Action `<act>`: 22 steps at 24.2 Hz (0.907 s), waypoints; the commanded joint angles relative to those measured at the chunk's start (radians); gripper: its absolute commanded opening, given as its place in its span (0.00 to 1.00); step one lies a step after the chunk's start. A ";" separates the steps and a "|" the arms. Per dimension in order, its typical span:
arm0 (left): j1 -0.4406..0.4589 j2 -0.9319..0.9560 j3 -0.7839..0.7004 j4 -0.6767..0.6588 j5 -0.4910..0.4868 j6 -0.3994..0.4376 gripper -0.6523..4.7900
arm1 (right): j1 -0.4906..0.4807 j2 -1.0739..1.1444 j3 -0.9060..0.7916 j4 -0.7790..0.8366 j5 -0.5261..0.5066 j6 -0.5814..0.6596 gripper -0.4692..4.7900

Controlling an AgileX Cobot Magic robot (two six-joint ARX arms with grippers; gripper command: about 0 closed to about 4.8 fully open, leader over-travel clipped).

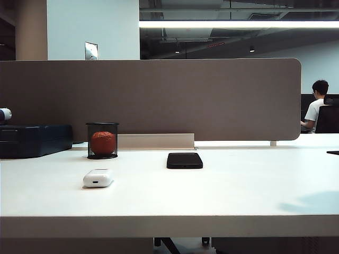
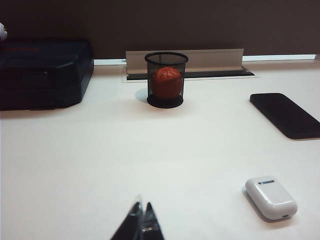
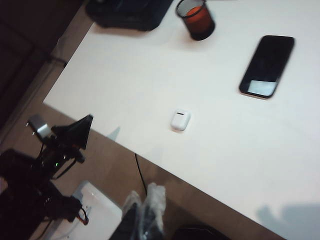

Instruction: Find the wireless headphone case on the desktop and place it on the left side of the phone.

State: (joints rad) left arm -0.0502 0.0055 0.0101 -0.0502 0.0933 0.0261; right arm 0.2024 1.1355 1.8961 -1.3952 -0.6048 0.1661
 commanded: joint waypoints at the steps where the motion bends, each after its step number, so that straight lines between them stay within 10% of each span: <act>1: 0.002 0.001 0.002 0.006 -0.002 0.000 0.11 | 0.048 0.016 0.004 0.027 -0.008 -0.043 0.12; 22: 0.002 0.001 0.002 0.006 -0.003 0.000 0.11 | 0.266 0.310 -0.008 0.148 -0.104 -0.031 0.49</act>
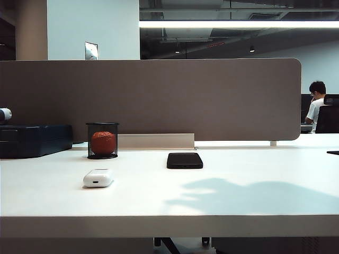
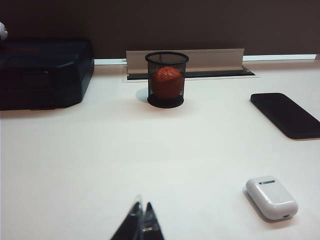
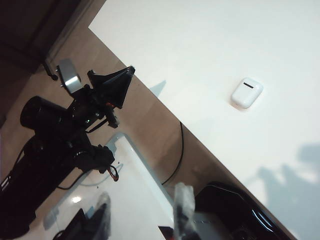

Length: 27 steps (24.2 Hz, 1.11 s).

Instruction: Find the wireless headphone case on the desktop and place it on the left side of the phone.

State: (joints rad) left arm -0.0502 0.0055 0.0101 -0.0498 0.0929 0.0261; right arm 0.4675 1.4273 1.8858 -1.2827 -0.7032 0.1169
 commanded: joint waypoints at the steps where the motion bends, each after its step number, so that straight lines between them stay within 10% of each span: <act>1: 0.002 0.001 0.002 0.006 -0.002 0.000 0.11 | 0.002 0.029 0.003 0.040 -0.005 0.022 0.53; 8: 0.002 0.001 0.002 0.006 -0.002 0.000 0.11 | 0.003 0.110 0.002 0.087 0.202 0.061 0.58; 27: 0.001 0.001 0.002 0.005 0.000 0.000 0.11 | 0.107 0.193 -0.039 0.424 0.347 0.174 0.58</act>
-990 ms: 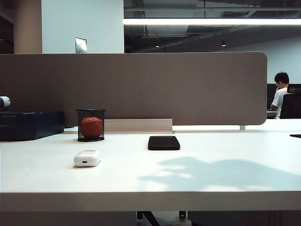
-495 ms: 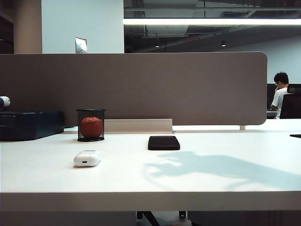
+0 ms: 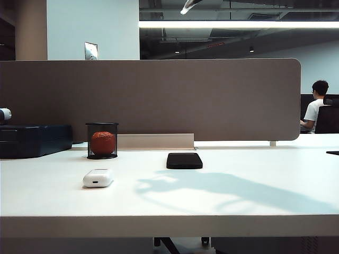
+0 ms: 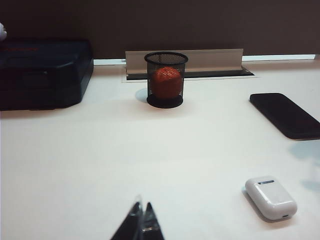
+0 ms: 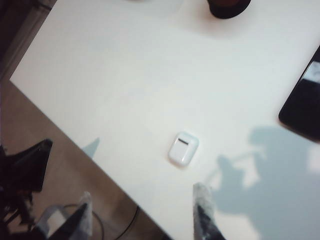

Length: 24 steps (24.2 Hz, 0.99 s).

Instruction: Find the wireless headphone case on the desktop and place it on the left side of the phone.

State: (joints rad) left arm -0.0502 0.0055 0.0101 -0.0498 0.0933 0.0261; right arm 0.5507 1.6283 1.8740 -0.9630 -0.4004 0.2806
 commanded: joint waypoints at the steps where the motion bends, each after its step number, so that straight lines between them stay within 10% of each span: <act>1: 0.002 0.001 0.002 0.005 -0.001 0.000 0.11 | 0.036 -0.008 -0.058 0.172 0.056 0.040 0.58; 6: 0.002 0.001 0.002 0.005 0.000 0.000 0.11 | 0.087 -0.007 -0.197 0.375 0.118 0.143 0.60; 14: 0.002 0.001 0.002 0.005 0.000 0.000 0.11 | 0.241 -0.006 -0.410 0.520 0.415 0.148 1.00; 24: 0.002 0.001 0.002 0.006 0.000 0.000 0.11 | 0.343 0.142 -0.431 0.555 0.448 0.250 1.00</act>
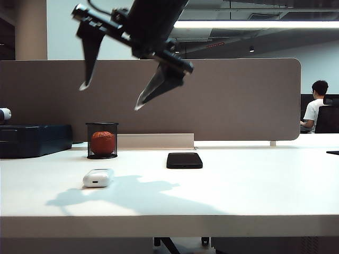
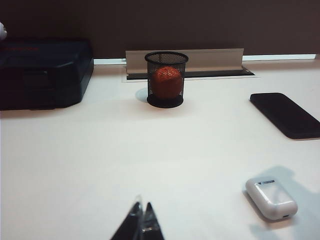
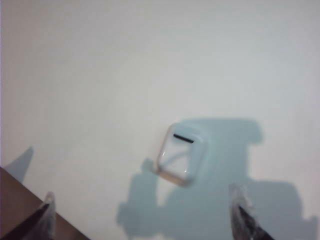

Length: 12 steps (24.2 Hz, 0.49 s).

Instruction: Find the wireless headphone case on the desktop and place it on the left side of the phone.

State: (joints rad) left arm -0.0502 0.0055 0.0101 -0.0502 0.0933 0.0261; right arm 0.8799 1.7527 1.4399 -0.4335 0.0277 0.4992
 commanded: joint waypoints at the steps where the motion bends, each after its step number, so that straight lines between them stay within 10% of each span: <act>1: 0.002 0.001 0.002 0.006 0.000 0.000 0.11 | 0.015 0.026 0.003 0.027 0.023 0.032 1.00; 12: 0.002 0.001 0.002 0.006 0.000 0.000 0.11 | 0.039 0.171 0.004 0.124 0.087 0.059 1.00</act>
State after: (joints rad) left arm -0.0502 0.0055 0.0101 -0.0502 0.0937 0.0261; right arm 0.9169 1.9194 1.4399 -0.3405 0.1070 0.5564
